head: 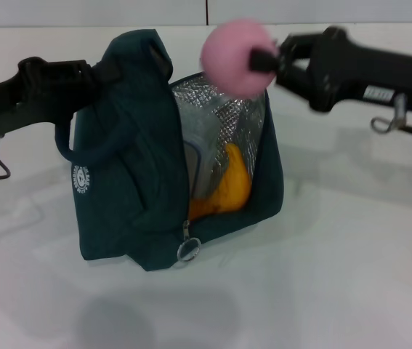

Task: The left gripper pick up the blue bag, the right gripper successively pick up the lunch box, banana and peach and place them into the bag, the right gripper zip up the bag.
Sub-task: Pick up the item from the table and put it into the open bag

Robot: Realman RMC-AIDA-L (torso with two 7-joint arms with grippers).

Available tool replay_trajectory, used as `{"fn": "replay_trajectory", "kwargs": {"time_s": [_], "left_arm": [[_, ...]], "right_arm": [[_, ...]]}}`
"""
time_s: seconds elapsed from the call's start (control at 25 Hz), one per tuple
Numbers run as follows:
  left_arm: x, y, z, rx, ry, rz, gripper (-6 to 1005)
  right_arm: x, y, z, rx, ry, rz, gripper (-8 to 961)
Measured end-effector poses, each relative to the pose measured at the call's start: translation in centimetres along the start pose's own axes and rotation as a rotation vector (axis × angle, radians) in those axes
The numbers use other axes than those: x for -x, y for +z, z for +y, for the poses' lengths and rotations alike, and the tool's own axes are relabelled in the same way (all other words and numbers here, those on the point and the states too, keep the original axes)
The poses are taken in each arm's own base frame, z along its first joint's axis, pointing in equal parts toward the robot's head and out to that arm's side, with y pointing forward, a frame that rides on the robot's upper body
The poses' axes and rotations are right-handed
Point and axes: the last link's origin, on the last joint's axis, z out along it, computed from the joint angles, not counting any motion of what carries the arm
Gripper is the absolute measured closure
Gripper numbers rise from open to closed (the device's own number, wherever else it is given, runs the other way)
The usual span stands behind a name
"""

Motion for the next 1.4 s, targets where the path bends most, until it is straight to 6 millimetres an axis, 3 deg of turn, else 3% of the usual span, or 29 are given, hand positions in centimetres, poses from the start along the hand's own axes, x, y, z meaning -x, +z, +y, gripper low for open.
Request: {"fn": "replay_trajectory", "kwargs": {"time_s": [0.24, 0.56, 0.84, 1.04, 1.4], "left_arm": [[0.0, -0.2, 0.0, -0.003, -0.002, 0.004, 951], [-0.1, -0.1, 0.0, -0.001, 0.004, 0.004, 950], [-0.1, 0.0, 0.1, 0.000, 0.007, 0.003, 950], [0.0, -0.1, 0.1, 0.001, 0.008, 0.004, 950], [-0.1, -0.1, 0.1, 0.002, 0.010, 0.004, 950]], "right_arm": [[-1.1, 1.0, 1.2, 0.066, 0.039, 0.041, 851], [-2.7, 1.6, 0.5, 0.043, 0.115, 0.094, 851], [-2.8, 2.7, 0.2, 0.051, 0.143, 0.139, 852], [-2.7, 2.7, 0.4, 0.060, 0.138, 0.133, 748], [-2.6, 2.4, 0.4, 0.061, 0.139, 0.123, 407]]}}
